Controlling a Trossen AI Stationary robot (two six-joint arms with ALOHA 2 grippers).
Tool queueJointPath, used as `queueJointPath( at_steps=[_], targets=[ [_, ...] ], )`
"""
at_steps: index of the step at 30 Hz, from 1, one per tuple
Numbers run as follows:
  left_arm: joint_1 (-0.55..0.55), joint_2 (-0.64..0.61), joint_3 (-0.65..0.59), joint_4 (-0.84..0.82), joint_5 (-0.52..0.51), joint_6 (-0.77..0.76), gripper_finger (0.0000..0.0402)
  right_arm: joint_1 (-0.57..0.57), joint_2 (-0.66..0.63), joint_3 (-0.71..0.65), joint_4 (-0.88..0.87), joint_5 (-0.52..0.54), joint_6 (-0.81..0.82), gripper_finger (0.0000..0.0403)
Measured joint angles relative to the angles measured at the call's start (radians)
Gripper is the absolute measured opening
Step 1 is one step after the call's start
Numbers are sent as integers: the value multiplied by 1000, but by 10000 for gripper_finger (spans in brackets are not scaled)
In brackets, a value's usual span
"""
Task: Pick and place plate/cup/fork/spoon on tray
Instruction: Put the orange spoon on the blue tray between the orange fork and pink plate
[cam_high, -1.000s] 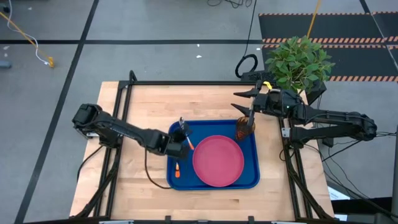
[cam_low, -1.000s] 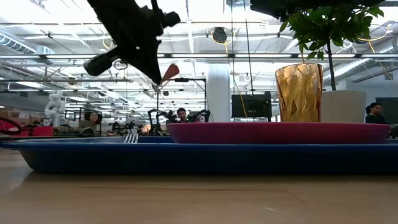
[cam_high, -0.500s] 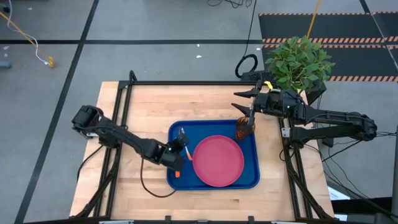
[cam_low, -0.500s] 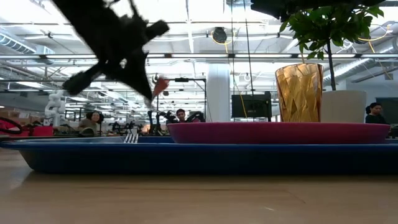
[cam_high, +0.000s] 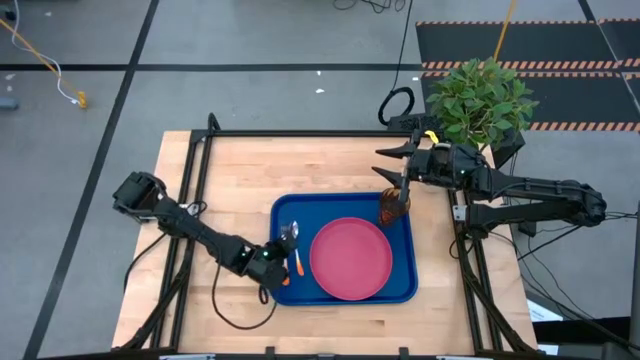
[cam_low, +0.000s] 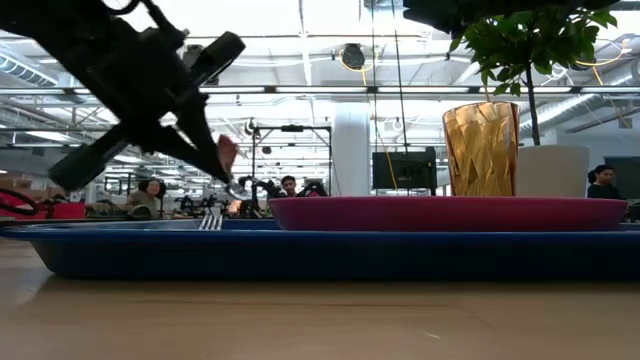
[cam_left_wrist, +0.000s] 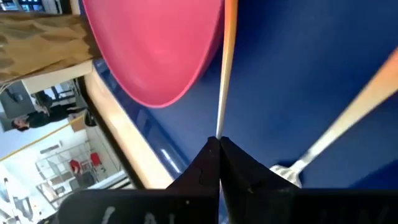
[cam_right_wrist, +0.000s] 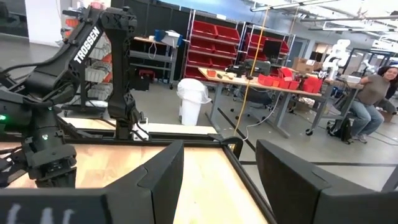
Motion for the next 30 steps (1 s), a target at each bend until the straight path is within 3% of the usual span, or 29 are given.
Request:
queueJointPath(
  at_steps=[22,30],
  targets=[
    [-37,158,-54,310,-32,49,0,0,0,0,-24,0,9,192],
    [-36,148,-53,315,-40,80,1,0,0,0,-18,0,8,192]
  ],
)
